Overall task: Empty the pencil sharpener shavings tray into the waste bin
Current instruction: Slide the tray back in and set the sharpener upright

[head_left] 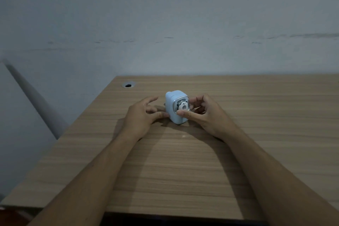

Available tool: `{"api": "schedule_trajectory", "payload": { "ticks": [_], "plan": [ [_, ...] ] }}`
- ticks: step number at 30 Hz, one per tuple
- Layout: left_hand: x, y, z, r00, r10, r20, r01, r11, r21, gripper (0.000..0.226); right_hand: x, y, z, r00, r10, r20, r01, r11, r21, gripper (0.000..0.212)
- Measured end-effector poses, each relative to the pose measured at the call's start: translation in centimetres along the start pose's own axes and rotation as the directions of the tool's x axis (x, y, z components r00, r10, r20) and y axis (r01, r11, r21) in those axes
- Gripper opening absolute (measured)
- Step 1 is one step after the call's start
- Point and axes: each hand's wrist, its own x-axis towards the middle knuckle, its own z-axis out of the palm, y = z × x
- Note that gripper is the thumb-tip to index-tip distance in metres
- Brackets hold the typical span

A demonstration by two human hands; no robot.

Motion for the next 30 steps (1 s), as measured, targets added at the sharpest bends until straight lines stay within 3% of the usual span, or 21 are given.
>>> {"api": "schedule_trajectory", "payload": {
  "ticks": [3,9,12,17,26,30],
  "plan": [
    [-0.3,-0.4,-0.5,0.998,0.031,0.05,-0.028,0.999,-0.045,0.05,0.0,-0.1,0.0,1.0,-0.004,0.009,0.004,1.0,-0.013,0.07],
    [-0.7,-0.2,-0.4,0.962,0.099,0.256,-0.074,0.992,-0.106,0.057,-0.1,-0.3,-0.5,0.989,-0.074,0.126,0.09,0.987,-0.133,0.062],
    [-0.4,0.1,0.0,0.957,0.131,0.259,-0.109,0.989,-0.095,0.063,0.3,-0.5,-0.4,0.987,-0.086,0.136,0.105,0.984,-0.144,0.055],
    [2.5,0.3,1.1,0.969,0.179,0.172,-0.161,0.98,-0.113,0.073,2.8,0.2,-0.2,0.993,-0.12,0.01,0.12,0.986,-0.111,0.055],
    [13.0,-1.1,4.8,0.984,0.164,0.073,-0.153,0.98,-0.13,0.069,12.4,3.0,-0.4,0.977,-0.154,-0.146,0.128,0.976,-0.174,0.055],
    [16.3,-1.5,5.4,0.979,0.174,0.11,-0.161,0.98,-0.113,0.064,15.9,4.0,-0.8,0.968,-0.174,-0.18,0.132,0.965,-0.227,0.063]
  ]
}}
